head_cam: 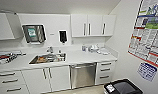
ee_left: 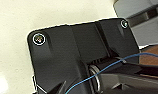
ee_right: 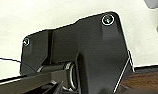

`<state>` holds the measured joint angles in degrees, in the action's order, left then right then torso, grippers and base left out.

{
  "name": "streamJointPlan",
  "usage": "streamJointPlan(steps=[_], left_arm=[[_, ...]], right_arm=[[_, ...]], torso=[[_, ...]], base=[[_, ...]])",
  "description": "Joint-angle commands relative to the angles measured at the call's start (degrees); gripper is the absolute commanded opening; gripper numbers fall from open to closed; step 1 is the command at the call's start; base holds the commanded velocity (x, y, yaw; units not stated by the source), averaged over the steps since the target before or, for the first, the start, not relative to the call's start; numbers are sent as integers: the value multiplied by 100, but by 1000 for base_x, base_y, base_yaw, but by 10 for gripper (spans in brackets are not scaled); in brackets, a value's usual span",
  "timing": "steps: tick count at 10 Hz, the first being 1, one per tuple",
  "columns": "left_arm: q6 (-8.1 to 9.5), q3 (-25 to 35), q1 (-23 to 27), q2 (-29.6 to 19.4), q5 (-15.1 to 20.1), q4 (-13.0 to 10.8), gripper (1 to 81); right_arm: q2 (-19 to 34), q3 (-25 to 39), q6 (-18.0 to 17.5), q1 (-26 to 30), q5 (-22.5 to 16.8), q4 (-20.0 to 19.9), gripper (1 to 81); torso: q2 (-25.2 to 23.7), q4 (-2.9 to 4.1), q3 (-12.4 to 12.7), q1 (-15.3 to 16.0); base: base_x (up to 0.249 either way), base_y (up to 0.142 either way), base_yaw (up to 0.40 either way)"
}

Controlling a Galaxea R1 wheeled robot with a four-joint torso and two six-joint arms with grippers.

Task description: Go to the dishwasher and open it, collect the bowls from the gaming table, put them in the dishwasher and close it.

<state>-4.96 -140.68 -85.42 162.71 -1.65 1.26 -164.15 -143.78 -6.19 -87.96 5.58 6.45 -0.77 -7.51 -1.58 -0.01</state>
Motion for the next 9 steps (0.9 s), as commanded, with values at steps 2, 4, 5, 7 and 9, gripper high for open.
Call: streamJointPlan(steps=[2, 4, 5, 7, 9], left_arm=[[-58, 40, 284, -106, 296, -11, 811], [-58, 32, 293, -106, 279, -20, 811], [-58, 32, 311, -115, 279, -20, 811], [-58, 40, 311, -115, 279, -29, 811], [-58, 40, 319, -106, 279, -38, 811]], right_arm=[[134, 17, 13, 265, -277, 58, 811], [125, 27, 13, 291, -286, 58, 811], [125, 35, 13, 300, -295, 58, 811], [125, 35, 13, 300, -295, 58, 811], [125, 35, 13, 291, -303, 58, 811]], torso=[[0, 0, 0, 1], [0, 0, 0, 1], [0, 0, 0, 1], [0, 0, 0, 1], [0, 0, 0, 1]], base=[[102, 0, 0], [102, 0, 0], [102, 0, 0], [102, 0, 0], [102, 0, 0]])
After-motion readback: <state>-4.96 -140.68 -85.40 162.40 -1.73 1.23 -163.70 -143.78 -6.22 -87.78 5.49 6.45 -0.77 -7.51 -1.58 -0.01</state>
